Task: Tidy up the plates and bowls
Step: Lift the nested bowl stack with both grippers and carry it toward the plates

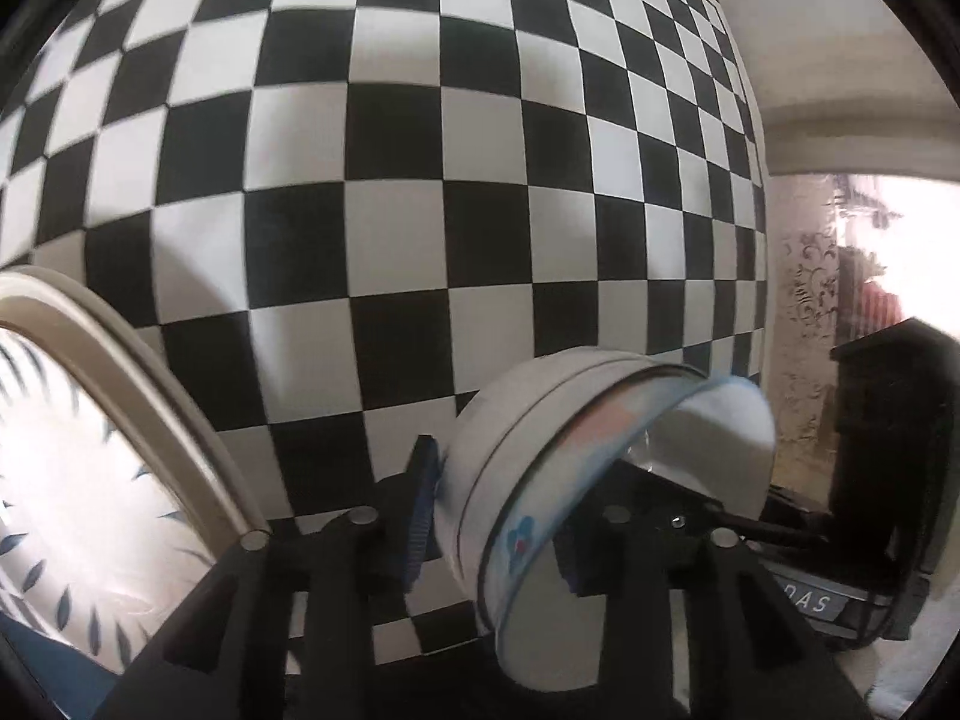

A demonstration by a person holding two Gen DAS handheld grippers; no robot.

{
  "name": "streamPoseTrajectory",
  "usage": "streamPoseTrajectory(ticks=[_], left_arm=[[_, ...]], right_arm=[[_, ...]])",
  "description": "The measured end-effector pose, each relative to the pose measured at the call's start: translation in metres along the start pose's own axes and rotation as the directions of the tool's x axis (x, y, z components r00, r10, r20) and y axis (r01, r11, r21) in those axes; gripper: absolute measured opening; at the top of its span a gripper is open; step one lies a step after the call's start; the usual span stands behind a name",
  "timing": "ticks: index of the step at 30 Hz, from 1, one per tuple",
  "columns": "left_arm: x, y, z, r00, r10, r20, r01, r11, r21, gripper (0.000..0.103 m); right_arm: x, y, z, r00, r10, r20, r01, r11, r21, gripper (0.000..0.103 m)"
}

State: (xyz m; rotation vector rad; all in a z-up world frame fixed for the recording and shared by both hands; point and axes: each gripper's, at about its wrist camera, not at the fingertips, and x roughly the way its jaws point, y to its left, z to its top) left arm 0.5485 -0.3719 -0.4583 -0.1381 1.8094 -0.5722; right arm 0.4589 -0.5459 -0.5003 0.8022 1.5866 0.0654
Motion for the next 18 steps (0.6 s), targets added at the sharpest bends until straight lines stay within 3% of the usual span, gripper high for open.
streamPoseTrajectory(ticks=[8, 18], left_arm=[[0.009, 0.008, 0.005, 0.994, -0.108, -0.005, 0.108, 0.993, -0.045, 0.046], [0.000, 0.011, -0.010, 0.997, -0.072, 0.030, 0.074, 0.996, -0.051, 0.045]], right_arm=[[0.013, 0.002, 0.012, 0.999, 0.031, -0.031, -0.031, 0.999, 0.011, 0.058], [0.021, -0.002, 0.010, 0.997, 0.068, -0.034, -0.068, 0.998, 0.010, 0.055]])
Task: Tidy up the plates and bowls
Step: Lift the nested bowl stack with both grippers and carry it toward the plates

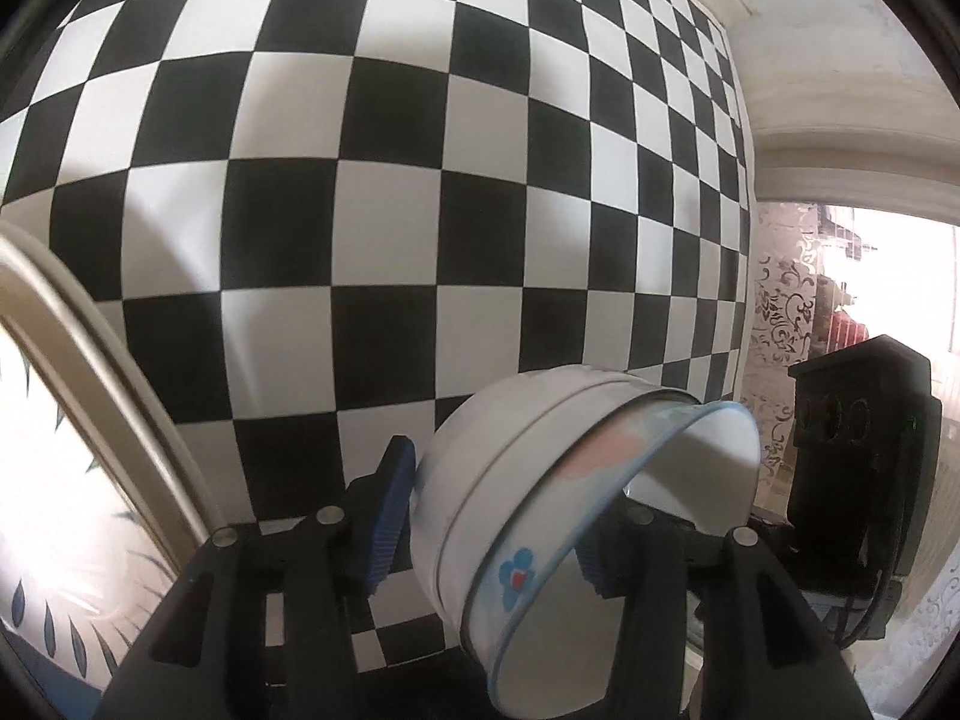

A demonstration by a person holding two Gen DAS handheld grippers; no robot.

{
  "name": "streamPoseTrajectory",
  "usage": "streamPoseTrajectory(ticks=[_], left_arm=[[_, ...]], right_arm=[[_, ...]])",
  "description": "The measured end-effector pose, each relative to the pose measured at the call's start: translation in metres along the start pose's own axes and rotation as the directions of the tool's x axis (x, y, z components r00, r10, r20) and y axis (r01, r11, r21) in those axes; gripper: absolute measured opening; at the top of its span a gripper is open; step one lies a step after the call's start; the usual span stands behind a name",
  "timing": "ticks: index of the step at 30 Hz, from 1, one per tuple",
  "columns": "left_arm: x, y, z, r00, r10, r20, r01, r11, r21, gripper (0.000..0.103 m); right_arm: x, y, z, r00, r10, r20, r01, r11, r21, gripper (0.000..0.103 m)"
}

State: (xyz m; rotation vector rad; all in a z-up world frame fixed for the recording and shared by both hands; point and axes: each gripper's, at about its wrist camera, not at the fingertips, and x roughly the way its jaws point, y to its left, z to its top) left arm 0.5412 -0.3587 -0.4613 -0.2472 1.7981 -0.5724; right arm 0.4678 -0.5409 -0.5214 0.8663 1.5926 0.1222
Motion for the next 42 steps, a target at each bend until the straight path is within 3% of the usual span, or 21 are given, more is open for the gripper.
streamPoseTrajectory(ticks=[7, 24, 34, 42], left_arm=[[-0.004, 0.003, -0.005, 1.000, 0.023, 0.006, -0.023, 1.000, -0.016, 0.044], [-0.034, 0.019, -0.001, 0.994, 0.030, 0.106, -0.022, 0.997, -0.074, 0.043], [-0.064, 0.026, -0.007, 0.987, 0.022, 0.162, -0.006, 0.995, -0.098, 0.043], [-0.111, 0.048, -0.024, 0.976, 0.023, 0.218, 0.001, 0.994, -0.111, 0.043]], right_arm=[[-0.001, 0.001, 0.000, 1.000, 0.016, -0.010, -0.016, 1.000, -0.014, 0.050], [-0.004, 0.032, 0.019, 0.999, 0.013, -0.030, -0.017, 0.991, -0.135, 0.046], [-0.008, 0.072, 0.023, 1.000, -0.005, -0.027, -0.001, 0.977, -0.213, 0.045], [-0.007, 0.120, 0.012, 1.000, 0.004, -0.026, -0.011, 0.963, -0.268, 0.045]])
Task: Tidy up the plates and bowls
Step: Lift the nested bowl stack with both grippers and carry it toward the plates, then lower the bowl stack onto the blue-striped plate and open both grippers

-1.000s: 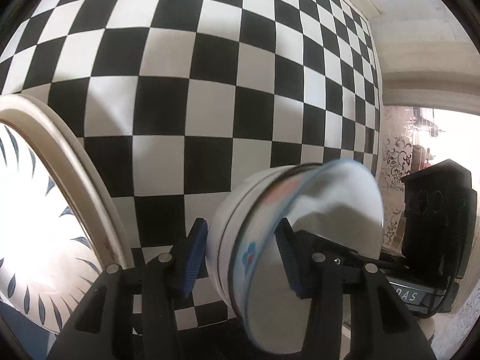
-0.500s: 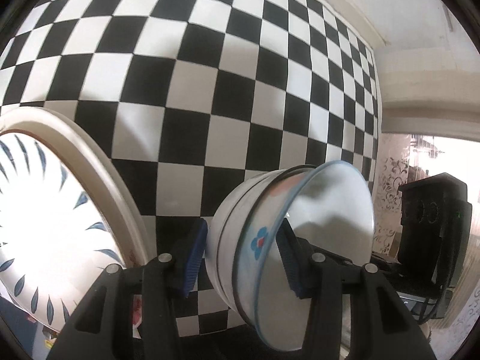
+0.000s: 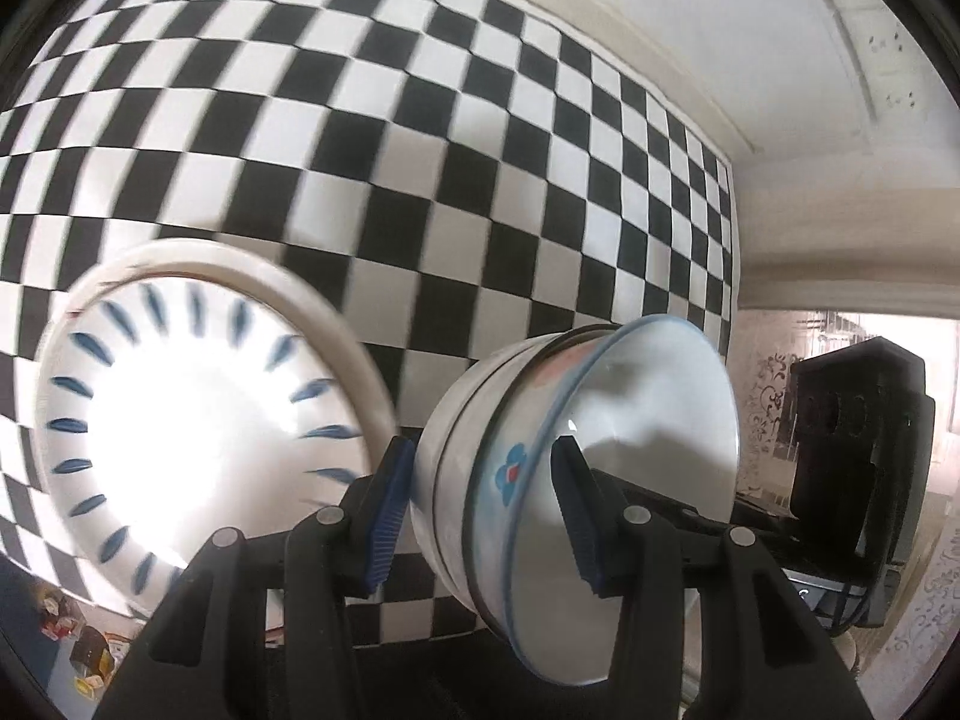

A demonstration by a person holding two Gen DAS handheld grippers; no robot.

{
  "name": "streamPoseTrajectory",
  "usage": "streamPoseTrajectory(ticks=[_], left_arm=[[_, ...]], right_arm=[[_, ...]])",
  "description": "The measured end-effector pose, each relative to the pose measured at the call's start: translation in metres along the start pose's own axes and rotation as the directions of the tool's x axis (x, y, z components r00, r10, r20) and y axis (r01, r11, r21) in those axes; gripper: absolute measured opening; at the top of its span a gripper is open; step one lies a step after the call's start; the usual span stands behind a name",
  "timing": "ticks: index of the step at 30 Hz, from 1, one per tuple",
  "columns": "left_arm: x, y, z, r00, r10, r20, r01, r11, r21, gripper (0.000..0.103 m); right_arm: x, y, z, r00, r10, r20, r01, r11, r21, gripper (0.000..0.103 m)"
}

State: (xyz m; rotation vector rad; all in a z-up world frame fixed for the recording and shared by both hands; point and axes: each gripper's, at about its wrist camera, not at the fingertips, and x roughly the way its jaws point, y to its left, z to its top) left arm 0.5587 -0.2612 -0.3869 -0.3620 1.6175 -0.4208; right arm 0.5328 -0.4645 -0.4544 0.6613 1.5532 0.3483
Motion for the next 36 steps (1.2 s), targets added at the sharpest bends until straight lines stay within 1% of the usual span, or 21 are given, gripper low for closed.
streamPoseTrajectory(ticks=[7, 9, 16, 19, 25, 31, 36], left_arm=[[-0.035, 0.036, -0.005, 0.999, 0.016, 0.036, -0.015, 1.000, -0.014, 0.043], [-0.044, 0.052, -0.005, 0.999, 0.024, 0.047, -0.023, 0.999, -0.025, 0.043], [-0.055, 0.094, -0.007, 0.998, 0.042, 0.055, -0.038, 0.997, -0.066, 0.043], [-0.058, 0.110, -0.008, 0.997, 0.046, 0.056, -0.041, 0.996, -0.079, 0.043], [-0.052, 0.128, -0.005, 0.998, 0.048, 0.048, -0.044, 0.995, -0.094, 0.043], [-0.050, 0.130, -0.002, 0.998, 0.047, 0.051, -0.043, 0.996, -0.081, 0.043], [-0.047, 0.136, -0.004, 0.999, 0.033, 0.035, -0.029, 0.995, -0.099, 0.043]], right_arm=[[0.024, 0.051, -0.004, 1.000, 0.011, -0.004, -0.011, 0.999, -0.035, 0.045], [0.033, 0.064, -0.005, 1.000, 0.011, -0.008, -0.012, 0.999, -0.047, 0.045], [0.074, 0.098, -0.008, 0.999, 0.003, -0.036, -0.005, 0.997, -0.070, 0.045], [0.088, 0.105, -0.009, 0.999, -0.002, -0.048, -0.002, 0.997, -0.074, 0.045], [0.109, 0.116, -0.005, 0.997, -0.037, -0.060, 0.032, 0.997, -0.075, 0.045], [0.111, 0.122, -0.001, 0.996, -0.063, -0.058, 0.057, 0.994, -0.091, 0.045], [0.113, 0.121, 0.000, 0.995, -0.073, -0.067, 0.067, 0.994, -0.083, 0.044]])
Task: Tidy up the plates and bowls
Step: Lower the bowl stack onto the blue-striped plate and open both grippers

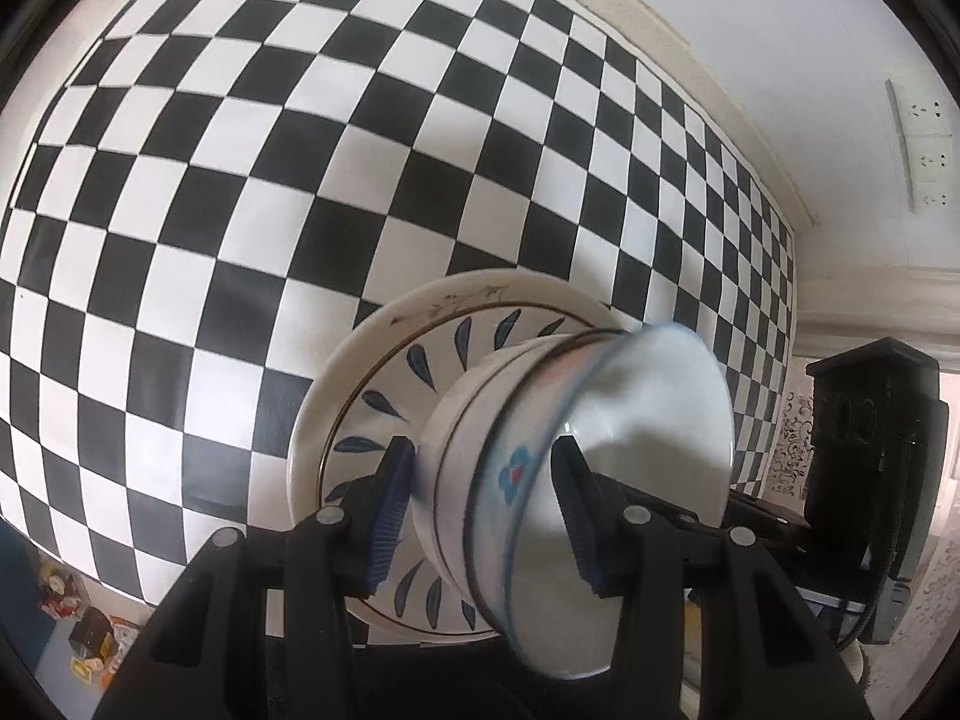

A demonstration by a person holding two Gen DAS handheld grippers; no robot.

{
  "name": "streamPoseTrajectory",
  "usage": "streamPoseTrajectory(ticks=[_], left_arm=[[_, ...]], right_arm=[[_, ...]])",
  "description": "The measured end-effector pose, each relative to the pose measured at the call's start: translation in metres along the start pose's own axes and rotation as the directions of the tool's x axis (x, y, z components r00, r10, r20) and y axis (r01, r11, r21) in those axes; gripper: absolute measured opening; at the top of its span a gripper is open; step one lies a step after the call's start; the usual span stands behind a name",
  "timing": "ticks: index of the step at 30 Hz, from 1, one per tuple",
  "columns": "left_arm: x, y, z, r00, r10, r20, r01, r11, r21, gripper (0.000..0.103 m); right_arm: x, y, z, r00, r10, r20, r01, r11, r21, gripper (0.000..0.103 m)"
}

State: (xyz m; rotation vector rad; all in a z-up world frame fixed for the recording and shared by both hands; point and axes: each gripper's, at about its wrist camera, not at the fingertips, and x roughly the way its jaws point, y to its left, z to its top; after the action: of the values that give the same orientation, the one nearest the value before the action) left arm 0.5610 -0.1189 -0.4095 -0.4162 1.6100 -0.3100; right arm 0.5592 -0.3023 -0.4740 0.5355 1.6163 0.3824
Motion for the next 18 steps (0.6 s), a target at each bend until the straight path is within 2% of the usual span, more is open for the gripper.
streamPoseTrajectory(ticks=[12, 18], left_arm=[[0.004, 0.007, -0.009, 1.000, -0.009, -0.009, 0.009, 1.000, -0.017, 0.043], [0.004, 0.005, -0.012, 1.000, 0.018, -0.004, -0.018, 1.000, -0.004, 0.043]], right_arm=[[-0.002, 0.003, 0.000, 1.000, -0.013, 0.000, 0.013, 1.000, -0.001, 0.043], [-0.003, 0.011, 0.000, 0.999, -0.046, 0.018, 0.046, 0.999, -0.017, 0.043]])
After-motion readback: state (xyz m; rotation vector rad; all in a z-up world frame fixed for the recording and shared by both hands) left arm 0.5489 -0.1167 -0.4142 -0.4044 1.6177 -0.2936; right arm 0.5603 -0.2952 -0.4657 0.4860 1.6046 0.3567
